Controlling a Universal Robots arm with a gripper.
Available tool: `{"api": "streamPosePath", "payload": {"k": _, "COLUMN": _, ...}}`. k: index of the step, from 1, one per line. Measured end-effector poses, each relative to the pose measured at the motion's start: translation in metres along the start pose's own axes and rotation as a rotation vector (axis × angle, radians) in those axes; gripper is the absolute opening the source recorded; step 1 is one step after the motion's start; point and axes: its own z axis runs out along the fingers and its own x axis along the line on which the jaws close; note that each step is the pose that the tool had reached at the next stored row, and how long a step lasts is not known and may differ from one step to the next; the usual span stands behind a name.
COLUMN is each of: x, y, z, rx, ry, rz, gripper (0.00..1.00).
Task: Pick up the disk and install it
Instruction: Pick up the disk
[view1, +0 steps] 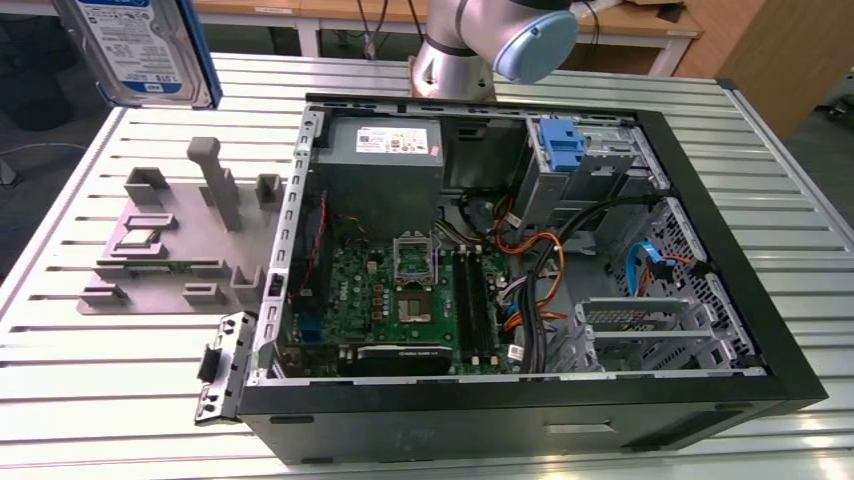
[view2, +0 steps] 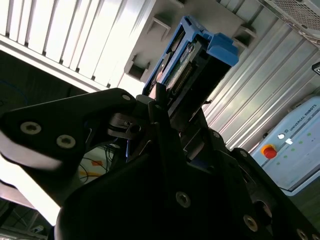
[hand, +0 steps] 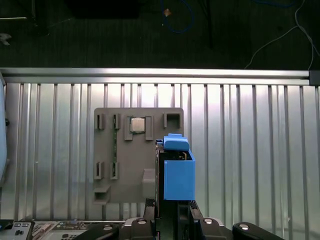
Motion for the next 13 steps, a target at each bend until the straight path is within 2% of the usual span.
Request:
{"api": "streamPosePath", "payload": {"k": 2, "x": -0.0001, "y": 0.0001, "z": -0.0020, "rx": 0.0000, "ry": 0.0000, "rz": 0.000, "gripper": 0.35}}
{"api": "streamPosePath", "payload": {"k": 13, "x": -0.0001, "y": 0.0001, "z": -0.0024, "rx": 0.0000, "ry": 0.0000, "rz": 0.000, "gripper": 0.35}}
